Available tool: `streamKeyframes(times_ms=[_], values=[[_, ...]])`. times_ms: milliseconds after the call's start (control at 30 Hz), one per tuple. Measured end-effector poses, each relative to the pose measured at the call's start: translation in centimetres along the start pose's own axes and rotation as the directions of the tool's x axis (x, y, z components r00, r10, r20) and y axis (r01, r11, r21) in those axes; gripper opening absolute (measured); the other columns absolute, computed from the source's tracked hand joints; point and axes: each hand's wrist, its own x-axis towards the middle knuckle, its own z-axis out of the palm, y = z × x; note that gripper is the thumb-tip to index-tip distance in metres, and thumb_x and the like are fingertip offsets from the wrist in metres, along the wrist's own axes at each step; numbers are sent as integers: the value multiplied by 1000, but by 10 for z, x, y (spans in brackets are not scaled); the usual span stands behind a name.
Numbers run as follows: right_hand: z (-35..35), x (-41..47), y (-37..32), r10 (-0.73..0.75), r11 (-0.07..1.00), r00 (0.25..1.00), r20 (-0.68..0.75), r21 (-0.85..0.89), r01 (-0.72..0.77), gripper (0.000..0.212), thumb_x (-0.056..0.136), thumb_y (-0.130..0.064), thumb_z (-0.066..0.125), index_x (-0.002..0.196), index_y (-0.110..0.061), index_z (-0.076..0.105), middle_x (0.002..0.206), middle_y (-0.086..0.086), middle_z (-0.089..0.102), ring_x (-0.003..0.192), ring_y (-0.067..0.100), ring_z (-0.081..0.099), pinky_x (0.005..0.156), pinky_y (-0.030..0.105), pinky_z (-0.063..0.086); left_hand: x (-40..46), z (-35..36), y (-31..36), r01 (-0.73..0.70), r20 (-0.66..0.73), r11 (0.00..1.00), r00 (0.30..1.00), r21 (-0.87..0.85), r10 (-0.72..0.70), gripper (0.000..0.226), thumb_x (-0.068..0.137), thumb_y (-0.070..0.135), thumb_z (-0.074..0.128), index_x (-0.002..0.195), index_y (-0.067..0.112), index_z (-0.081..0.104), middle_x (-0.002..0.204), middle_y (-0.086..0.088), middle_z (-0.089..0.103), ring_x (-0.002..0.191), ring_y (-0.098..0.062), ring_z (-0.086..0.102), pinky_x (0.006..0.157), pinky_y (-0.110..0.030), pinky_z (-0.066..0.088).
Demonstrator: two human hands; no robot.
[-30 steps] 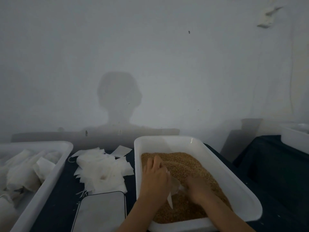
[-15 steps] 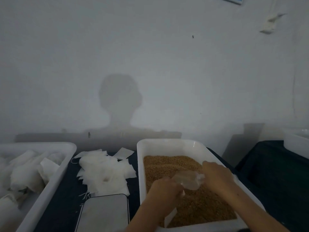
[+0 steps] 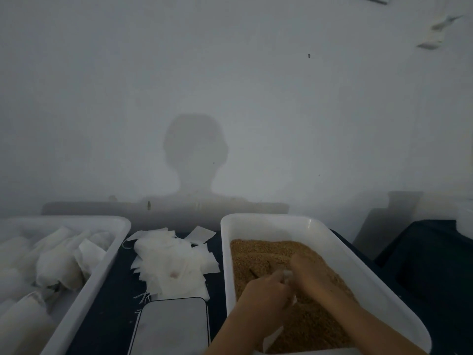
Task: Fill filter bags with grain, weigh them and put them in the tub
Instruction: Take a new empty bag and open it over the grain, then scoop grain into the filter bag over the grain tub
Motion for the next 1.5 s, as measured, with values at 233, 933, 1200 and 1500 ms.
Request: streamKeyframes(times_ms=[233,933,1200,1500], values=[[-8,-11,25,-45,986,998,-46,160,52,23,95,-35,50,79,-26,36,76,-10,44,62,2,38,55,20,34,9,2,-6,126,-80,992,989,20,-124,29,99,20,38,108,6,61,108,-9,59,96,-23,55,74,-25,36],[-113,-76,94,-217,921,973,74,347,179,16,82,-9,70,79,-8,54,77,-1,59,70,10,58,71,31,47,28,-11,-32,140,42,989,990,-58,-137,19,89,16,60,104,5,65,115,-7,55,104,-19,49,73,-22,32],[-120,-68,80,-225,961,967,116,190,201,24,79,-11,72,74,-17,50,75,-7,54,69,9,54,71,33,46,25,-12,-30,97,42,992,995,-79,-94,21,88,19,62,103,5,66,112,-8,55,105,-18,49,71,-21,30],[-139,-63,58,-197,979,969,149,-26,203,23,82,-18,70,75,-21,49,76,-6,59,73,9,57,73,28,45,25,-11,-31,96,50,992,995,-85,-92,20,86,18,64,100,4,67,111,-9,57,105,-19,48,74,-23,32]])
